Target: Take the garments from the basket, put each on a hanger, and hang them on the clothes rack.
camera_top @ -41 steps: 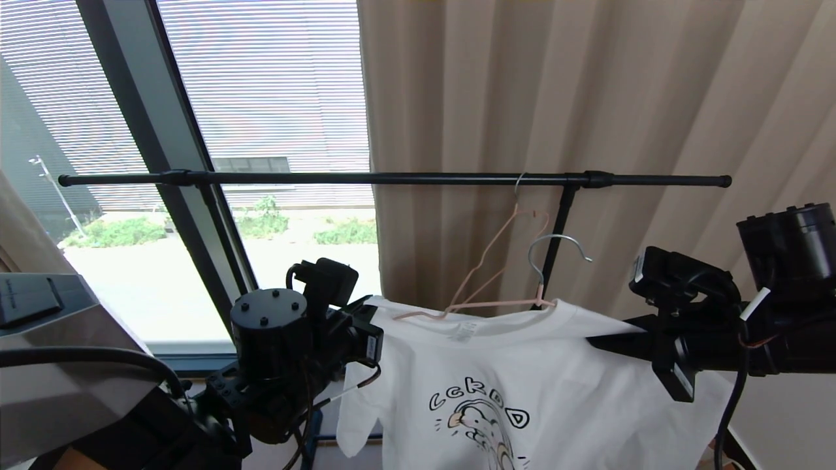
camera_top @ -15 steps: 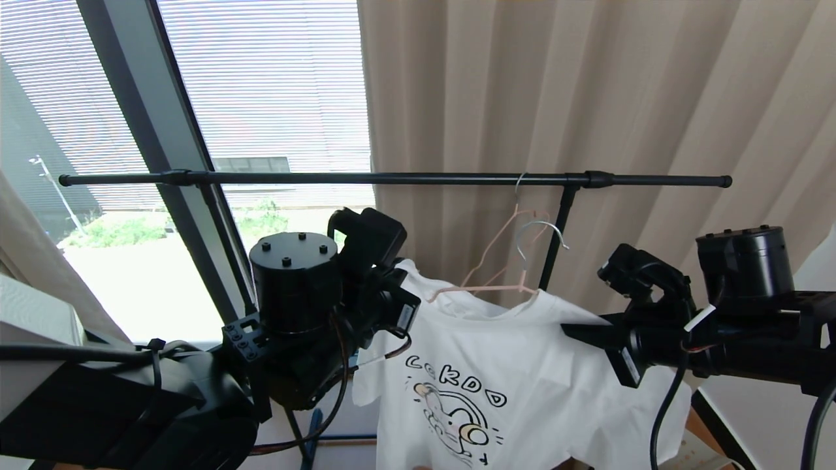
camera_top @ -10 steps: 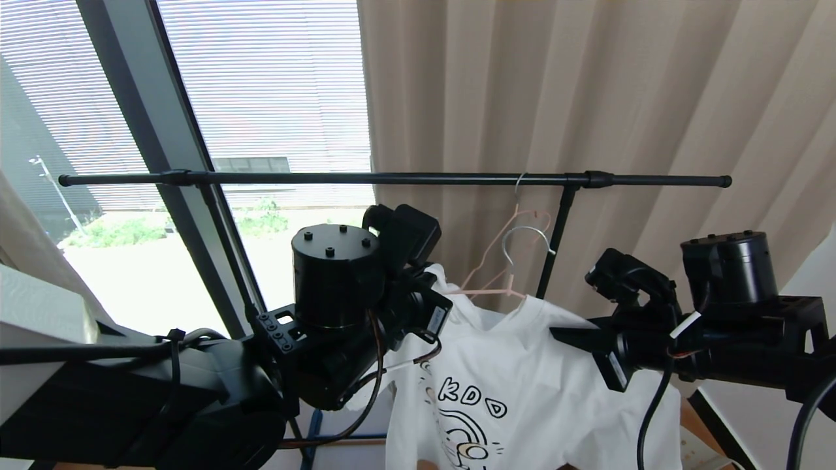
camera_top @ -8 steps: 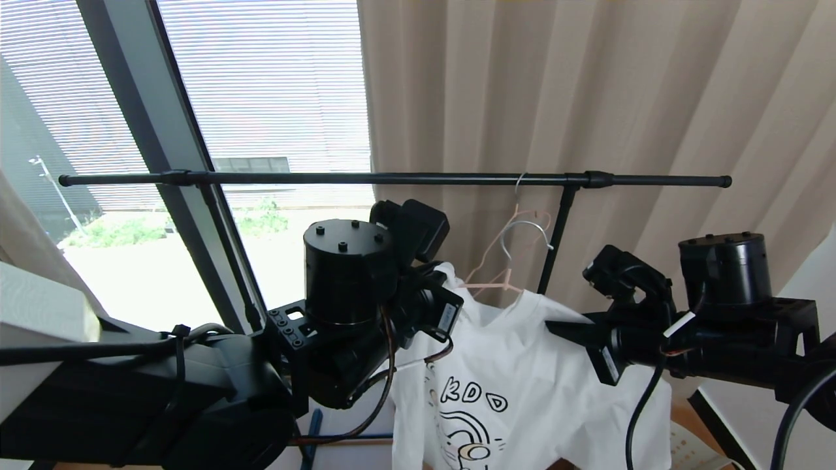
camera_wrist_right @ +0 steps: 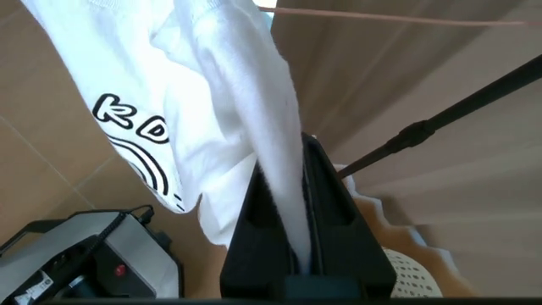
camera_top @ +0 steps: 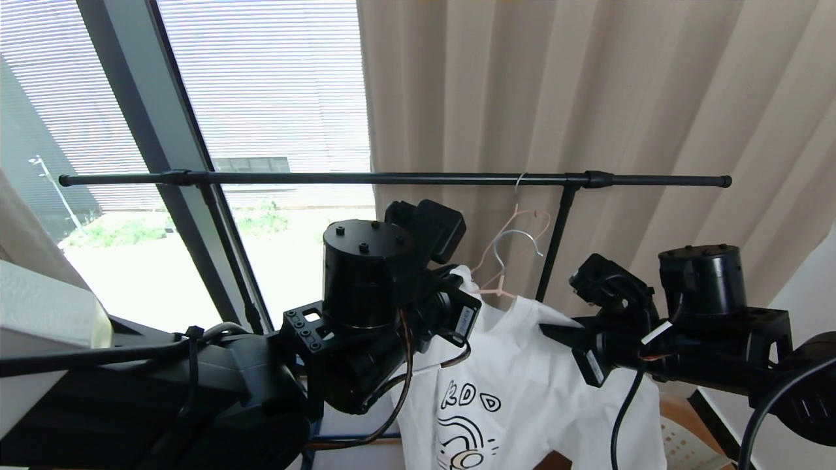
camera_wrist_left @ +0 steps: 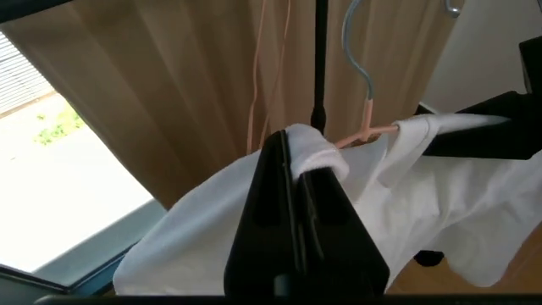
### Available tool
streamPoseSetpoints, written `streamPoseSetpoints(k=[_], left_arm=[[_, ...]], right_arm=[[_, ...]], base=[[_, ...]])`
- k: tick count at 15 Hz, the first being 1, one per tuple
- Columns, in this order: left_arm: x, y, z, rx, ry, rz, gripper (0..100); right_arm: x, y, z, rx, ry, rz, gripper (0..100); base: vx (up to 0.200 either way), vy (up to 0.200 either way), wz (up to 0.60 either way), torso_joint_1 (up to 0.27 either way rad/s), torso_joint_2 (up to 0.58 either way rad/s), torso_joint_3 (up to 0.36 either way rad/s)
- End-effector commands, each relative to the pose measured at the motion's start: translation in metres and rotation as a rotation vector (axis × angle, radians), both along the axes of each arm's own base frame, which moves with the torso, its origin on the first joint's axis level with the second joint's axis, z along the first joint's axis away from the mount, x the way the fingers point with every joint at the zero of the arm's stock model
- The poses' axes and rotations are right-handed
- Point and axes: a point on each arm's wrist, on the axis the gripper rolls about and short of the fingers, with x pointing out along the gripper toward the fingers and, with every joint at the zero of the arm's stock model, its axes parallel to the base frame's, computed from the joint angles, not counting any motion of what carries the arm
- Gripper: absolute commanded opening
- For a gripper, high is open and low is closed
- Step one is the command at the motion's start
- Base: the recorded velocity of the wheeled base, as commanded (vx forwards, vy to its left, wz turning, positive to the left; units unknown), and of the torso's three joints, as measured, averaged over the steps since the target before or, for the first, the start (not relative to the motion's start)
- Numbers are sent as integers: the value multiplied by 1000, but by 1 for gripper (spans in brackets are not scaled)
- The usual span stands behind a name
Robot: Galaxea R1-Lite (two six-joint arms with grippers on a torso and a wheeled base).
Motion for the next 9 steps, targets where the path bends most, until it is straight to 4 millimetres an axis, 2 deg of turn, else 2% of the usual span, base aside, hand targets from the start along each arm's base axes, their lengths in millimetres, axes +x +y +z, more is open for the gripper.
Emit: streamPoseSetpoints(k=[1, 9], left_arm=[[-2, -6, 6, -22, -14, -14, 0], [-3, -13, 20, -53, -18, -26, 0]], right_arm=[[3, 5, -9, 13, 10, 1, 0], [8, 14, -27, 132, -35, 44, 0]], base=[[0, 0, 0, 0, 0, 0], [0, 0, 0, 0, 0, 0]])
